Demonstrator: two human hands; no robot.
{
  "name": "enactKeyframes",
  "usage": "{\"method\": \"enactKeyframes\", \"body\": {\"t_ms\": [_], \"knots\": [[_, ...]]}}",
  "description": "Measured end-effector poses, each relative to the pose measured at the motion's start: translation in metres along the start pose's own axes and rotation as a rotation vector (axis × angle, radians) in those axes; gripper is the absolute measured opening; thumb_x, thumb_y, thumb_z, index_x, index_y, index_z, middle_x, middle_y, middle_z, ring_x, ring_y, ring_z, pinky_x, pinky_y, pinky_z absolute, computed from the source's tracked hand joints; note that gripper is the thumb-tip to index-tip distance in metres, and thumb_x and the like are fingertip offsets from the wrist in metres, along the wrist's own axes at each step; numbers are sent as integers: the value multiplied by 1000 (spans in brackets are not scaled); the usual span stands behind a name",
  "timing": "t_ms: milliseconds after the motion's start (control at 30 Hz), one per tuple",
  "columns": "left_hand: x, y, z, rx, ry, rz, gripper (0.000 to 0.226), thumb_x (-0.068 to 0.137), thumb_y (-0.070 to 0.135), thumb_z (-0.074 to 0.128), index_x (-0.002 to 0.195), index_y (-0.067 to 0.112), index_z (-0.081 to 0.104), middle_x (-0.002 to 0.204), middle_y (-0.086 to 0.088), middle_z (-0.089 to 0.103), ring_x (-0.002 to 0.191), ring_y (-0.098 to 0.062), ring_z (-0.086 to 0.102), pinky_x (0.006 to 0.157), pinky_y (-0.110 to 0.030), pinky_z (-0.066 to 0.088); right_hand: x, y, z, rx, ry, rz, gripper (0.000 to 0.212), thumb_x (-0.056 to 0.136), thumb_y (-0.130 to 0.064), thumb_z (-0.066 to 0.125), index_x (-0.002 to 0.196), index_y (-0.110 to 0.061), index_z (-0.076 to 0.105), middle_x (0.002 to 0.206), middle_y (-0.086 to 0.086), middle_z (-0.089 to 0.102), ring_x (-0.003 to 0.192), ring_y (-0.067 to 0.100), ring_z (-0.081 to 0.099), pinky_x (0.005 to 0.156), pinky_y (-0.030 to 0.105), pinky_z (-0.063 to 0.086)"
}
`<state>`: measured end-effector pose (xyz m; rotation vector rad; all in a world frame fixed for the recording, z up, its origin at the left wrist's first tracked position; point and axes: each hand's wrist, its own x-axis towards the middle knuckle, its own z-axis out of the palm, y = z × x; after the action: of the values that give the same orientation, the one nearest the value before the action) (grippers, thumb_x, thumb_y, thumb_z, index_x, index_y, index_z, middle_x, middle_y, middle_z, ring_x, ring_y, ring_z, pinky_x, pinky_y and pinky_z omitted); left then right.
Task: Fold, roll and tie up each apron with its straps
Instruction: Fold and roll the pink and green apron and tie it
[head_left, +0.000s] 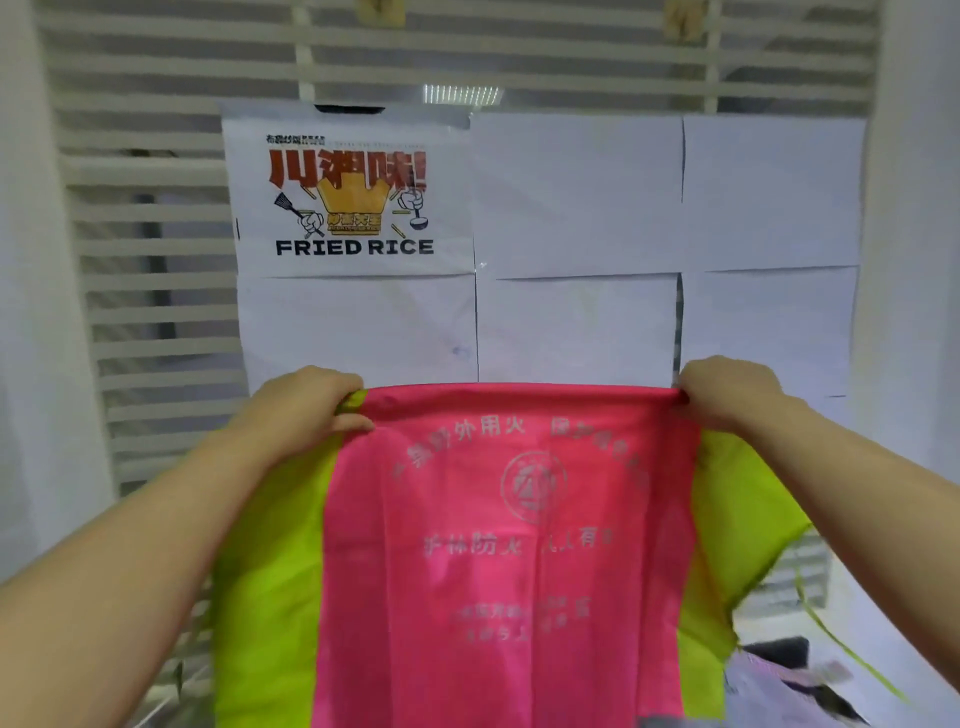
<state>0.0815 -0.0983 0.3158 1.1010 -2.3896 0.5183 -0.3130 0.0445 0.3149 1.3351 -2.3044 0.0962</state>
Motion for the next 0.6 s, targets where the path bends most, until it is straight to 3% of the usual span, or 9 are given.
{"method": "enactKeyframes", "body": {"t_ms": [100, 167, 233, 300, 367, 433, 500, 567, 600], "knots": [[-5, -6, 12, 2, 43, -91, 30, 86, 35, 66, 72, 23, 43, 86, -4, 61, 91, -30, 58, 69, -36, 46, -3, 6, 6, 69, -2, 150, 22, 83, -5, 50, 99, -14, 62, 105, 7, 64, 100, 29, 62, 74, 29, 42], [-7, -3, 19, 23, 80, -153, 17, 88, 22, 63, 78, 17, 50, 95, -11, 61, 95, -33, 58, 68, -36, 42, -1, 10, 14, 288, -86, 219, 19, 76, 2, 58, 89, -9, 66, 88, 11, 66, 87, 29, 66, 68, 27, 49], [-8, 2, 25, -23, 166, -202, 2, 86, 9, 59, 86, 9, 56, 97, -17, 57, 93, -36, 57, 69, -39, 43, -2, 12, 22, 723, -155, 285, 23, 78, 11, 51, 87, -3, 67, 78, 16, 64, 78, 33, 65, 54, 30, 54], [-11, 7, 30, -108, 272, -272, 13, 84, 0, 54, 95, 4, 59, 101, -20, 53, 91, -40, 56, 72, -43, 43, -13, 6, 27, 1321, -153, 405, 35, 86, 12, 33, 97, -2, 63, 76, 18, 60, 68, 34, 62, 49, 31, 57], [-13, 12, 34, -163, 356, -332, 21, 83, -5, 50, 99, 4, 57, 105, -21, 50, 90, -41, 55, 73, -46, 43, -18, 4, 35, 1591, -65, 433, 39, 91, 7, 30, 112, -5, 62, 87, 17, 62, 68, 29, 61, 54, 31, 58], [-16, 21, 32, -187, 446, -358, 26, 81, -8, 47, 99, 6, 57, 107, -20, 51, 92, -41, 54, 76, -46, 42, -18, 1, 38, 1628, 91, 388, 41, 86, 2, 36, 111, -10, 66, 98, 16, 66, 75, 28, 63, 64, 34, 58], [-22, 30, 26, -168, 577, -360, 31, 74, -11, 47, 95, 8, 59, 105, -18, 55, 95, -39, 52, 79, -43, 35, -24, -1, 36, 1576, 293, 330, 42, 73, -9, 38, 95, -22, 72, 104, 11, 70, 92, 28, 65, 84, 41, 55], [-35, 38, 24, -106, 746, -313, 30, 66, -10, 49, 85, 10, 60, 97, -15, 59, 90, -34, 47, 75, -39, 28, -38, -2, 40, 1395, 538, 277, 42, 69, -13, 37, 95, -17, 71, 111, 11, 67, 106, 24, 59, 99, 34, 44], [-46, 41, 27, -78, 808, -284, 27, 62, -7, 49, 80, 10, 59, 91, -13, 59, 87, -32, 43, 73, -38, 26, -48, -1, 47, 1288, 663, 243, 42, 71, -11, 38, 99, -8, 70, 114, 14, 64, 109, 24, 56, 99, 27, 39]]}}
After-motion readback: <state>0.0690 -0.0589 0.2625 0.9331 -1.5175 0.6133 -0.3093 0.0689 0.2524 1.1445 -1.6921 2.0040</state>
